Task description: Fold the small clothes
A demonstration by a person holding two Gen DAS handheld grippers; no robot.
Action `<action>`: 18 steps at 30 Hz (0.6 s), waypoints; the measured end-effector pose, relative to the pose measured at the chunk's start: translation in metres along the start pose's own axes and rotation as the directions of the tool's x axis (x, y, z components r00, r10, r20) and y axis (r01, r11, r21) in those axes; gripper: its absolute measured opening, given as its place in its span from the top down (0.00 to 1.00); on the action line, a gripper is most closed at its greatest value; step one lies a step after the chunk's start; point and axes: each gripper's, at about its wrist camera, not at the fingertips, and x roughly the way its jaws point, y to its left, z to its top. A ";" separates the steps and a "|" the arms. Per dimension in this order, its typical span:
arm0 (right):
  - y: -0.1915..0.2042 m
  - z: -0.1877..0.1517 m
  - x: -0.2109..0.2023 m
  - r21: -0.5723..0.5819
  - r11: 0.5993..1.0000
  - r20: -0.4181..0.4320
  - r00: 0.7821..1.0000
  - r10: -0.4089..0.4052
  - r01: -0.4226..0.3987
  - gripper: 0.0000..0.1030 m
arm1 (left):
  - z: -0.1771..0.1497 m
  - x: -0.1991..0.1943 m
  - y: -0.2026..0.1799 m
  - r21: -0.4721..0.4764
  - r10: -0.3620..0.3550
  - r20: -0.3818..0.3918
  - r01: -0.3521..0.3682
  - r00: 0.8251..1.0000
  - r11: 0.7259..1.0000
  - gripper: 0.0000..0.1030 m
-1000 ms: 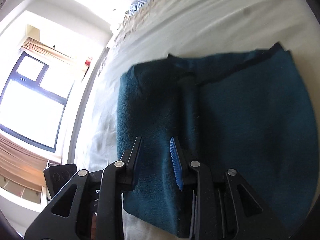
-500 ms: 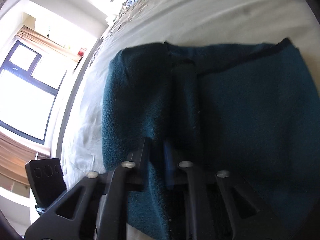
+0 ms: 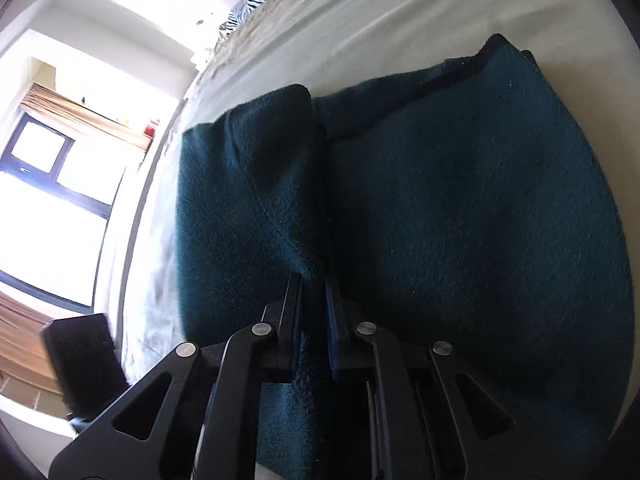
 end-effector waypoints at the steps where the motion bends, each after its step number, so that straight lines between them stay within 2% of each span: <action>1: 0.001 0.001 -0.001 0.007 1.000 0.002 1.000 0.012 -0.012 0.81 | 0.001 0.000 0.001 -0.001 -0.002 -0.004 0.002 1.000 1.000 0.33; 2: -0.001 0.001 -0.005 0.007 1.000 0.010 1.000 0.014 -0.015 0.76 | 0.001 0.001 0.002 0.000 -0.002 -0.011 0.002 1.000 1.000 0.33; 3: -0.001 0.002 -0.010 0.008 1.000 0.033 0.999 0.015 -0.015 0.60 | 0.002 0.001 0.002 0.004 0.001 -0.018 -0.001 1.000 1.000 0.33; 4: -0.003 0.003 -0.015 0.021 0.999 0.063 0.998 0.027 -0.029 0.35 | 0.002 0.001 0.003 0.006 0.003 -0.022 -0.003 1.000 1.000 0.33; 5: -0.005 0.003 -0.020 0.037 0.998 0.093 0.994 0.052 -0.056 0.24 | 0.002 0.001 0.003 0.006 0.003 -0.023 -0.003 1.000 1.000 0.33; 8: -0.009 0.006 -0.023 0.057 0.992 0.093 0.990 0.103 -0.108 0.24 | 0.002 0.001 0.004 -0.007 -0.006 -0.017 0.006 1.000 1.000 0.33; 10: -0.011 0.009 -0.012 0.052 0.995 0.031 0.996 0.086 -0.088 0.25 | 0.003 0.003 0.003 -0.009 -0.010 -0.013 0.010 1.000 1.000 0.33; 12: -0.012 0.012 -0.003 0.052 0.994 0.014 0.996 0.093 -0.093 0.26 | 0.001 0.001 0.005 -0.011 -0.015 -0.013 0.015 1.000 1.000 0.33; 13: -0.014 0.014 0.000 0.069 0.991 0.013 0.993 0.115 -0.116 0.29 | 0.001 -0.001 0.006 -0.012 -0.018 -0.014 0.018 1.000 1.000 0.33; 14: -0.016 0.015 0.001 0.088 0.985 0.004 0.989 0.145 -0.145 0.39 | 0.000 -0.002 0.007 -0.014 -0.022 -0.014 0.021 1.000 1.000 0.33; 16: -0.013 0.017 0.004 0.085 0.979 -0.033 0.982 0.186 -0.183 0.52 | -0.002 -0.004 0.010 -0.021 -0.029 -0.013 0.028 1.000 0.999 0.34; 18: -0.009 0.016 0.009 0.051 0.986 -0.062 0.984 0.164 -0.161 0.52 | -0.003 -0.005 0.012 -0.027 -0.037 -0.010 0.037 0.999 0.999 0.35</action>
